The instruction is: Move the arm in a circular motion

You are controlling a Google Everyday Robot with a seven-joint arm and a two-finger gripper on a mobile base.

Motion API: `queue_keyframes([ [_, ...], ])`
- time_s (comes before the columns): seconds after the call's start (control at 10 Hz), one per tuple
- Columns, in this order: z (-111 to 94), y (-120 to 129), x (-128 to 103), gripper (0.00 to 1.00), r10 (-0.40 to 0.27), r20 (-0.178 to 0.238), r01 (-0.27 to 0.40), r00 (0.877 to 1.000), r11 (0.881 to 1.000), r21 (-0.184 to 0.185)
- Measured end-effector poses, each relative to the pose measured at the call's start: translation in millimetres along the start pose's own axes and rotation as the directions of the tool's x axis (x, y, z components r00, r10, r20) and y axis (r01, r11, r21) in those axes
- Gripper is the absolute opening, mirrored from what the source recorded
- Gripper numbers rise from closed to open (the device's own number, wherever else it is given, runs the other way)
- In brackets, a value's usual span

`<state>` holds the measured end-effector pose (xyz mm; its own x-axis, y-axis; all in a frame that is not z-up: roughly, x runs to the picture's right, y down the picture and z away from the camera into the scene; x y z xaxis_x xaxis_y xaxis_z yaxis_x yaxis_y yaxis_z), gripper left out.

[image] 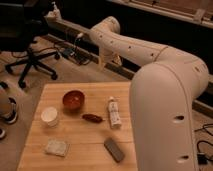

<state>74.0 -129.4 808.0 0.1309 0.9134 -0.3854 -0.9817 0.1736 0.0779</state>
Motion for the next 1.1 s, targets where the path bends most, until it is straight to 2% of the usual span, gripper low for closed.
queue_keyframes([
  [0.2, 3, -50, 35, 0.73, 0.078, -0.041, -0.076, 0.996, 0.995, 0.060],
  [0.3, 3, -67, 54, 0.73, 0.105, -0.058, -0.100, 0.993, 0.991, 0.086],
  [0.4, 2, -84, 80, 0.73, 0.129, -0.077, -0.120, 0.989, 0.986, 0.114],
  [0.5, -2, -100, 120, 0.73, 0.145, -0.099, -0.129, 0.984, 0.979, 0.157],
  [0.6, -5, -103, 138, 0.73, 0.144, -0.108, -0.124, 0.984, 0.977, 0.175],
  [0.8, -18, -105, 195, 0.73, 0.132, -0.128, -0.100, 0.983, 0.968, 0.231],
  [0.9, -25, -100, 219, 0.73, 0.117, -0.136, -0.080, 0.984, 0.966, 0.248],
  [1.0, -33, -82, 240, 0.73, 0.074, -0.144, -0.036, 0.987, 0.968, 0.250],
  [1.1, -46, -51, 261, 0.73, 0.001, -0.151, 0.036, 0.989, 0.969, 0.243],
])
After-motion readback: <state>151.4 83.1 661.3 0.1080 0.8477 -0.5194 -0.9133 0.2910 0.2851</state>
